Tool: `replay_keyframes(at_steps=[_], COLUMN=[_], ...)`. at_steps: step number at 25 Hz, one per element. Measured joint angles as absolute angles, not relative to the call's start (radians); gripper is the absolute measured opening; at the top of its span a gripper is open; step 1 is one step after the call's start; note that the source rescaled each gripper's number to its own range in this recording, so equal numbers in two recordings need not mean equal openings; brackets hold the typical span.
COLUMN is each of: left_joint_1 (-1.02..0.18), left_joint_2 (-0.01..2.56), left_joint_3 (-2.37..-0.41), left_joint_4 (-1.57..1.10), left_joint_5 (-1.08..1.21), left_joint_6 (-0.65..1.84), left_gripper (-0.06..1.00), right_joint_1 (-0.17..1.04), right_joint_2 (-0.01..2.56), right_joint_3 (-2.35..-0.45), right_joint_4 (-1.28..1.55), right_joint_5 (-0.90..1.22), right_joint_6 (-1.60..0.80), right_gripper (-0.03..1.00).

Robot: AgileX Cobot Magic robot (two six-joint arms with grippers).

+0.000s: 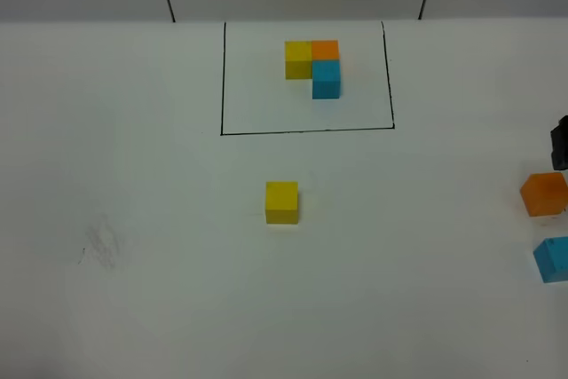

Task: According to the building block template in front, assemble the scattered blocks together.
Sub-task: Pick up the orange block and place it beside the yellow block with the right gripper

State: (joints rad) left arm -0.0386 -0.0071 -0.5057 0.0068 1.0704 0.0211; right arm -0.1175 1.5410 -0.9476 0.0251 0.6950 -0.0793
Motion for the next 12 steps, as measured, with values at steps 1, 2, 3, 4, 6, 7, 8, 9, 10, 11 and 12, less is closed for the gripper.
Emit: replay_keyframes(at_steps=[1,2,3,4,6,7,8,9,10,11,12], left_joint_1=[-0.039,-0.039,-0.039,-0.039,-0.039,-0.039,-0.039,-0.039,-0.039,-0.039,-0.039], left_joint_2=[-0.007,-0.007,-0.007,-0.007,-0.007,-0.007,-0.007,-0.007,-0.007,-0.007,-0.007], left_joint_3=[-0.506,-0.506,-0.506,-0.506,-0.506,-0.506,-0.506,-0.506,-0.506,-0.506,-0.506], left_joint_4=[0.007,0.007,0.007,0.007,0.007,0.007,0.007,0.007,0.007,0.007,0.007], left_joint_5=[1.07,1.07,1.07,1.07,1.07,1.07,1.07,1.07,1.07,1.07,1.07], left_joint_6=[0.021,0.021,0.021,0.021,0.021,0.021,0.021,0.021,0.021,0.021,0.021], left_gripper=[0.67,0.67,0.67,0.67,0.67,0.67,0.67,0.67,0.67,0.67,0.67], right_joint_1=[-0.112,-0.104,-0.095,-0.084,-0.062,-0.053,-0.047,-0.047,-0.047,-0.047,-0.047], right_joint_2=[1.561,1.581,1.599,1.614,1.649,1.666,1.68,1.697,1.713,1.727,1.742], right_joint_3=[-0.948,-0.948,-0.948,-0.948,-0.948,-0.948,-0.948,-0.948,-0.948,-0.948,-0.948], right_joint_4=[0.024,0.022,0.021,0.021,0.021,0.021,0.021,0.021,0.021,0.021,0.02], right_joint_5=[0.683,0.672,0.655,0.635,0.603,0.589,0.579,0.573,0.572,0.572,0.572], right_joint_6=[-0.079,-0.079,-0.08,-0.08,-0.08,-0.081,-0.081,-0.082,-0.083,-0.083,-0.083], right_gripper=[0.79,0.79,0.79,0.79,0.79,0.79,0.79,0.79,0.79,0.79,0.79])
